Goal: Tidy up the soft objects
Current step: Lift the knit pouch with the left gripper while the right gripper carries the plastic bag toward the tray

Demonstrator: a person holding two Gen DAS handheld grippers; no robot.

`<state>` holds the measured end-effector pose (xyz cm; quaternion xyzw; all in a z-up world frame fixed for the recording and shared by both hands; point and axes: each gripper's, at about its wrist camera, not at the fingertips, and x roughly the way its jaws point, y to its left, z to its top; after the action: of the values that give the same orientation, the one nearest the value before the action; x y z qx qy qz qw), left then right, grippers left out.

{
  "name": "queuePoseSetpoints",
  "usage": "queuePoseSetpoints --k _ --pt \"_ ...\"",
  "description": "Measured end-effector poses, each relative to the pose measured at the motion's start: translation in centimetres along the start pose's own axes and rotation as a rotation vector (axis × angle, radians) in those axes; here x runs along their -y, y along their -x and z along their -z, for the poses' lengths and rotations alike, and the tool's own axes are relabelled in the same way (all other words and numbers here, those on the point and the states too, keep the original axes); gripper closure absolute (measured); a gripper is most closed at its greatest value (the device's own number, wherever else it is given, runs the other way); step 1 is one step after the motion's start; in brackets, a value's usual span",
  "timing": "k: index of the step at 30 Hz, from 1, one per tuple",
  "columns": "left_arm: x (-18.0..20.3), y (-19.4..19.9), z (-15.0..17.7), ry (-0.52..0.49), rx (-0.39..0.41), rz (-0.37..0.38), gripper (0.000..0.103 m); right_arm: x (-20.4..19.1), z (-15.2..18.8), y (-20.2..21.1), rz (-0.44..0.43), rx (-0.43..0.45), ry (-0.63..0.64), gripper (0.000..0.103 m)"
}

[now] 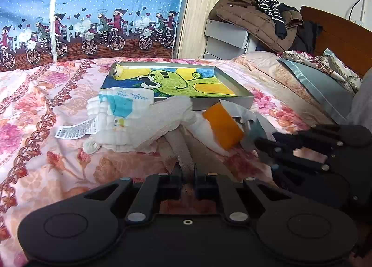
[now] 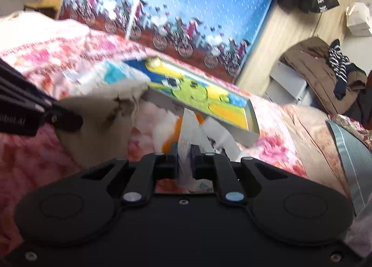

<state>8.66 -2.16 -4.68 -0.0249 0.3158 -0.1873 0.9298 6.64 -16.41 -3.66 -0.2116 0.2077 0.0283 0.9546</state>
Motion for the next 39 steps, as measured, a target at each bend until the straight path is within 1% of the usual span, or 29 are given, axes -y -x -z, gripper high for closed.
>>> queuePoseSetpoints --k 3,5,11,13,15,18,20,25,28,35,37,39 --pt "0.3 1.7 0.1 0.016 0.014 0.018 0.094 0.0 -0.4 1.0 -0.008 0.061 -0.004 0.098" --pt "0.3 2.8 0.2 0.045 0.028 0.042 0.094 0.3 -0.5 1.1 -0.005 0.078 -0.016 0.098" --pt "-0.1 4.1 -0.2 0.151 0.052 0.109 0.094 1.1 -0.9 1.3 0.013 0.096 -0.06 0.098" --pt "-0.7 4.2 -0.2 0.23 0.043 0.143 0.094 1.3 -0.8 1.2 0.018 0.094 -0.073 0.098" --pt "-1.4 4.1 -0.3 0.285 0.038 0.158 0.094 1.4 -0.8 0.6 0.019 0.087 -0.078 0.098" --pt "-2.1 3.9 -0.3 0.343 0.022 0.186 0.094 1.3 -0.9 0.4 0.02 0.086 -0.076 0.098" --pt "-2.1 3.7 -0.2 0.359 0.007 0.211 0.094 1.3 -0.8 0.4 0.023 0.088 -0.075 0.098" --pt "-1.4 3.2 0.1 0.304 -0.003 0.2 0.094 1.2 -0.8 0.6 0.031 0.091 -0.083 0.098" --pt "-1.0 3.3 0.1 0.271 0.013 0.188 0.094 1.1 -0.9 0.7 0.034 0.1 -0.084 0.098" --pt "-0.1 4.5 -1.4 0.213 0.112 0.197 0.094 2.0 -1.4 1.1 0.062 0.145 -0.117 0.098" --pt "0.1 4.6 -2.1 0.193 0.139 0.188 0.094 2.7 -1.8 0.4 0.067 0.153 -0.138 0.098" --pt "0.1 4.3 -3.0 0.178 0.162 0.17 0.094 3.6 -2.5 -0.6 0.096 0.173 -0.141 0.098"
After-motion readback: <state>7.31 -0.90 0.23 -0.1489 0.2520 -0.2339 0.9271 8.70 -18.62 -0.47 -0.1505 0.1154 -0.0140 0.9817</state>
